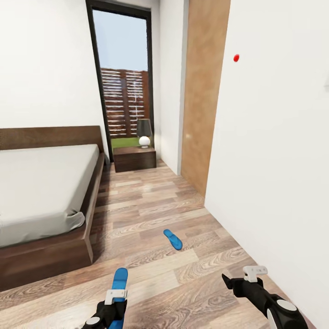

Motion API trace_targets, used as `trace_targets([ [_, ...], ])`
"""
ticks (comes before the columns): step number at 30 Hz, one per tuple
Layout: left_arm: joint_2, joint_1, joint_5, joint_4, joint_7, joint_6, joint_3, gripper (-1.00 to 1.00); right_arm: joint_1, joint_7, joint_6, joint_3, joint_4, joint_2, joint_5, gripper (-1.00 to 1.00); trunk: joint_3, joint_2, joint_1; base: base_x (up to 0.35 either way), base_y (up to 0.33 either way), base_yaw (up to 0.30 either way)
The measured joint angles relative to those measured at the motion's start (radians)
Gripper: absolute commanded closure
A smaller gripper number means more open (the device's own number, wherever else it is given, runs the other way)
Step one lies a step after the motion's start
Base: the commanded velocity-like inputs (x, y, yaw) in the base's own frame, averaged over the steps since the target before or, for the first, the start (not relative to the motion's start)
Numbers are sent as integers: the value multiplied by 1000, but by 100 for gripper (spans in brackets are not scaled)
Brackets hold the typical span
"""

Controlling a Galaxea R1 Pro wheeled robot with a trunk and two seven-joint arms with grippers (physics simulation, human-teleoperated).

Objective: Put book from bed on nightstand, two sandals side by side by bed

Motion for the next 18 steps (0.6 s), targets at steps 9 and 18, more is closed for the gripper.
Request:
trace_targets([
  [9,0,0,0,0,0,0,-1,100,0,0,0,0,3,-1,0,-100,-14,0,0,0,0,70],
  [18,0,0,-1,0,0,0,-1,100,0,1,-6,-2,4,-1,0,-100,-25,0,0,26,0,45],
])
